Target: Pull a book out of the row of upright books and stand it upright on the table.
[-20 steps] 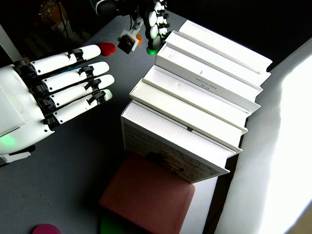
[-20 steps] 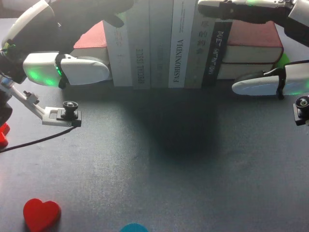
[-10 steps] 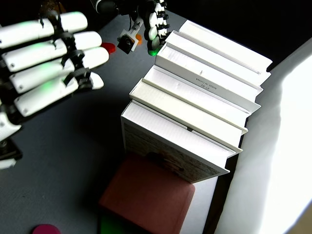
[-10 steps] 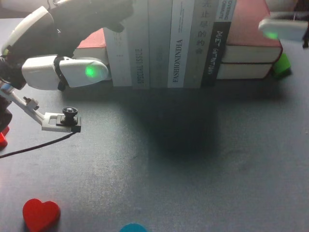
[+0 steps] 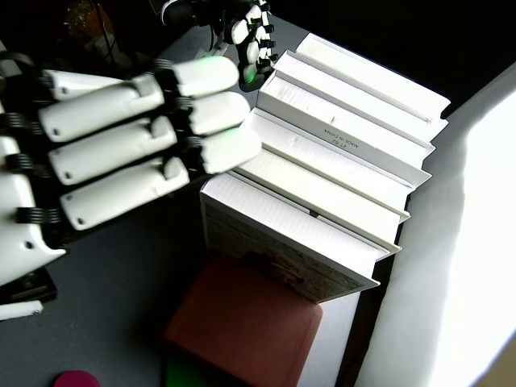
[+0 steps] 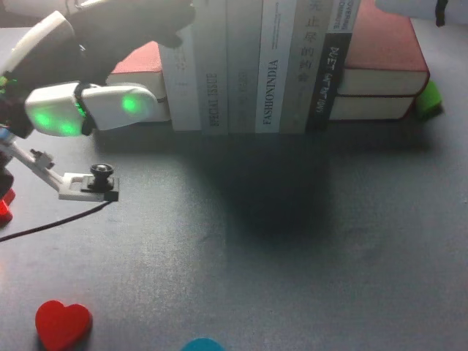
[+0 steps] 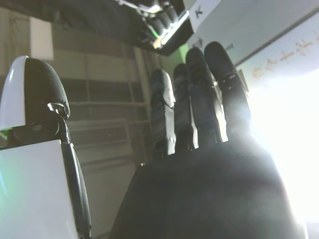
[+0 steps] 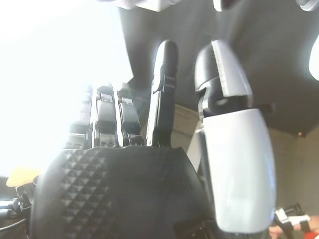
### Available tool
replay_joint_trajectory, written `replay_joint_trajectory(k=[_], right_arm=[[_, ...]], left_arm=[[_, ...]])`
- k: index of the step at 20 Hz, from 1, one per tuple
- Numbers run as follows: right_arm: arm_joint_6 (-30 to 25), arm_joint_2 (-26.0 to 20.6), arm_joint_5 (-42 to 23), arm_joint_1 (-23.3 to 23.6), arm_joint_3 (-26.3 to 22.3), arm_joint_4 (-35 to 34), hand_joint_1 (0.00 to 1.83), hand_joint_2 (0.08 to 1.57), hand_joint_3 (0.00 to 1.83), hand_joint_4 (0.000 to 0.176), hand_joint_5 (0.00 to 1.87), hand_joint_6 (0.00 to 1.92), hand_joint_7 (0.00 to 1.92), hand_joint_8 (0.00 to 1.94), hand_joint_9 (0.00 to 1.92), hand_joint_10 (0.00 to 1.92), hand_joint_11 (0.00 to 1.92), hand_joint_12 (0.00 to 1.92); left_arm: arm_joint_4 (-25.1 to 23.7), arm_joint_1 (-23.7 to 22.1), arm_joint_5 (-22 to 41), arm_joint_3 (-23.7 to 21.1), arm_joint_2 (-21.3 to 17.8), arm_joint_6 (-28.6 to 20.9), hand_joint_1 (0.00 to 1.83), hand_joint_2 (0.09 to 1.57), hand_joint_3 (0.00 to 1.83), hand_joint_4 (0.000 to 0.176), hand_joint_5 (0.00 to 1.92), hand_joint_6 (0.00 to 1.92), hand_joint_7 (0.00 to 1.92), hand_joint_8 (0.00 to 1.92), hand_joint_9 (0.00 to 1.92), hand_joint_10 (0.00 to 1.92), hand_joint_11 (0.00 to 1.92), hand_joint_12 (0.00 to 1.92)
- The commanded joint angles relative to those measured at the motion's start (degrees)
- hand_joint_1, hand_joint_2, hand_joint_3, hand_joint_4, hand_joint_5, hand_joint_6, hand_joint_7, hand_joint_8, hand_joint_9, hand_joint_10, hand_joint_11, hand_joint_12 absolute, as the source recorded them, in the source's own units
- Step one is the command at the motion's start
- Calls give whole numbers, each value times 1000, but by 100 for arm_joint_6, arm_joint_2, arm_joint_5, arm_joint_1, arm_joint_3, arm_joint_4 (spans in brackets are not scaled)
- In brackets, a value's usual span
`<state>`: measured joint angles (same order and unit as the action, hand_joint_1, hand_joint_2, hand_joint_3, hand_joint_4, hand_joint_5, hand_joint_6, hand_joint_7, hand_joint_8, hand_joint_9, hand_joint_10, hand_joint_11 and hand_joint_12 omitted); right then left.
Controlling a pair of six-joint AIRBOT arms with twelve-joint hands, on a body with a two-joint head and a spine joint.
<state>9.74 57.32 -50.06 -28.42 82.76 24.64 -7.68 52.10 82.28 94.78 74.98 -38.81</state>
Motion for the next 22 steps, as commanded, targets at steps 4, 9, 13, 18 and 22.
replay_joint_trajectory(k=[4,9,13,18,22], right_arm=[[28,97,-222,183,207,-381,723,1197,36,59,662,1,0,0,0,0,0,0],[91,240,66,309,429,-460,730,1144,0,22,675,13,0,0,0,0,0,0],[91,366,122,385,508,-459,732,1151,4,86,692,17,0,0,0,0,0,0],[91,611,124,458,603,-390,664,1185,14,79,675,4,0,0,0,0,0,0],[91,799,129,508,746,-316,808,1191,12,40,712,17,0,0,0,0,0,0]], left_arm=[[603,107,869,-130,-56,-54,1001,962,9,18,450,4,247,2,312,3,0,1132],[869,253,1089,-240,-73,-54,1043,995,0,41,464,4,254,10,287,13,0,1053],[926,291,1148,-287,-68,-54,979,1014,4,38,382,0,187,0,268,3,0,958],[996,348,1190,-313,-81,-54,1003,1021,0,59,461,15,333,15,333,18,0,991],[1018,360,1230,-320,-83,-54,979,1013,1,45,467,4,349,3,361,20,0,1094]])
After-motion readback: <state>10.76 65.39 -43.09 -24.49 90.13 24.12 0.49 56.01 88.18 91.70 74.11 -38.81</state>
